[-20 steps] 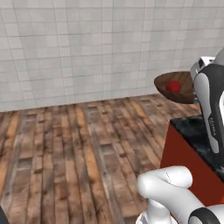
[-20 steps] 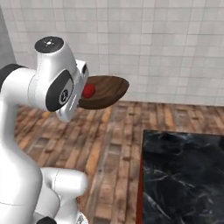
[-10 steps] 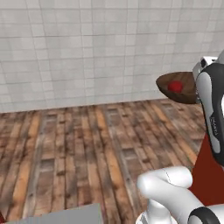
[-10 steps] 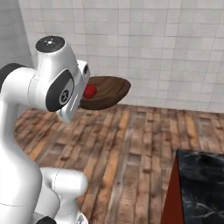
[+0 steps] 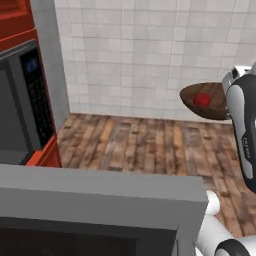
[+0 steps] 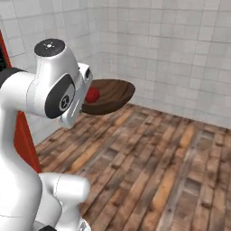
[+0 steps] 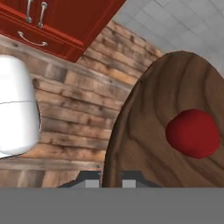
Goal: Pick the tomato from the sink and place it in the bowl. Then pick the bowl and place it in the microwave. Then close the microwave door and press the start button.
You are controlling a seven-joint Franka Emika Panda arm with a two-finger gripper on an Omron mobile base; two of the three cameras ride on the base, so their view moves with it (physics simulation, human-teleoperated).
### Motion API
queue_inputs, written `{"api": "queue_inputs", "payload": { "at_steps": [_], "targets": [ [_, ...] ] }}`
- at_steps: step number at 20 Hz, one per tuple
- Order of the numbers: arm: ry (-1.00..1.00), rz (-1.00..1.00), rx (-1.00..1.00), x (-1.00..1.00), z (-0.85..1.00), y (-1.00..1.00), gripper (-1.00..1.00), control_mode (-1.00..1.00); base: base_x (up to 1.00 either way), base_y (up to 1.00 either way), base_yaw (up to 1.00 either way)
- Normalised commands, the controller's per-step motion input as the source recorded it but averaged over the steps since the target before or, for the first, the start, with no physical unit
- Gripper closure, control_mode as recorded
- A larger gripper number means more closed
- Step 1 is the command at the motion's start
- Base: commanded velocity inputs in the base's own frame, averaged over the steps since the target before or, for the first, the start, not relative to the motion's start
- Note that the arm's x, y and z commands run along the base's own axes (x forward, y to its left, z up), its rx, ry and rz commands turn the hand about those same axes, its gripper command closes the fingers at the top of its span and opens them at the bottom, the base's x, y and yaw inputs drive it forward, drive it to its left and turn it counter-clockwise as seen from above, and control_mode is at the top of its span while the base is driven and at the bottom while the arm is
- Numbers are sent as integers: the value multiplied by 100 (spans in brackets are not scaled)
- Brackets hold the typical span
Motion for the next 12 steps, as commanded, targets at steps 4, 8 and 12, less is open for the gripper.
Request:
{"api": "queue_inputs", "payload": {
  "at_steps": [4, 8, 12],
  "targets": [
    [0, 0, 0, 0, 0, 0, 100, 100, 36, 28, 53],
    [0, 0, 0, 0, 0, 0, 100, 100, 14, 1, 52],
    [0, 0, 0, 0, 0, 0, 100, 100, 51, -1, 47]
  ]
}}
